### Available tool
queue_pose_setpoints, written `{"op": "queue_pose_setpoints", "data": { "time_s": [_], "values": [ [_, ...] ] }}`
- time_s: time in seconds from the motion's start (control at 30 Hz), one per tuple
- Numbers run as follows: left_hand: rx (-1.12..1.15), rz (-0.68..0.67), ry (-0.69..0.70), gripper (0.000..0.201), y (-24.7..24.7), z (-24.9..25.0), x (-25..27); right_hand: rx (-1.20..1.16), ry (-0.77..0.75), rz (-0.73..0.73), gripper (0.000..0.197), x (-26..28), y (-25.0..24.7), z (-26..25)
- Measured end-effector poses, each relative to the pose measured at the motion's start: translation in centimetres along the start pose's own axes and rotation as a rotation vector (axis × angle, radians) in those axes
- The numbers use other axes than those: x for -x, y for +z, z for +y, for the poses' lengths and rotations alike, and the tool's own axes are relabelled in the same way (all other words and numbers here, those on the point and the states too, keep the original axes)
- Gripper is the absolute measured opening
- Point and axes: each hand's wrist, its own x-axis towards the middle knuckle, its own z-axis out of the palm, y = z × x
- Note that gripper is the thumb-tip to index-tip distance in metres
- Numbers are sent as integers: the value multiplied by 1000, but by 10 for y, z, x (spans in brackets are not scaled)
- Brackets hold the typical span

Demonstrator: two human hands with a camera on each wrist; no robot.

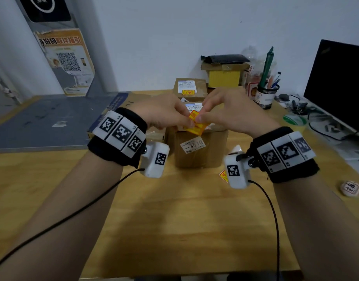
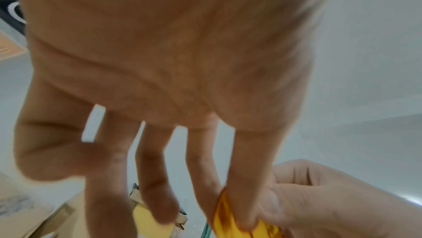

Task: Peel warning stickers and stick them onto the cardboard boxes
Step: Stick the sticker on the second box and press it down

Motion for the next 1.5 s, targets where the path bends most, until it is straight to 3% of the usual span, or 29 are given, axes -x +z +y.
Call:
{"op": "queue_pose_setpoints", "data": {
  "time_s": [0.1, 0.2, 0.4, 0.7, 0.87, 1.23, 1.3, 1.4, 1.5],
  "values": [
    [265, 202, -20, 6, 2, -8, -3, -129, 53, 155, 19, -3, 1, 6],
    [395, 317, 28, 9, 9, -12, -4, -338, 124, 311, 14, -1, 4, 10],
    [516, 356, 33, 12, 25, -9, -6, -571, 188, 260, 6, 7, 14, 7],
    [463, 347, -16, 20, 34, -15, -16, -229, 231, 354, 9, 3, 28, 21],
    [471, 321, -19, 25, 38, -14, -25, -258, 260, 330, 25, 1, 28, 28],
    [408, 310, -80, 21, 45, -21, -35, -198, 357, 239, 12, 1, 32, 30],
    [389, 320, -84, 21, 47, -22, -37, -153, 374, 239, 2, 0, 33, 31],
    [312, 346, -75, 25, 51, -21, -41, -101, 396, 237, 17, -2, 33, 34],
    [297, 350, -82, 30, 55, -24, -43, -103, 415, 226, 10, -5, 35, 38]
  ]
}}
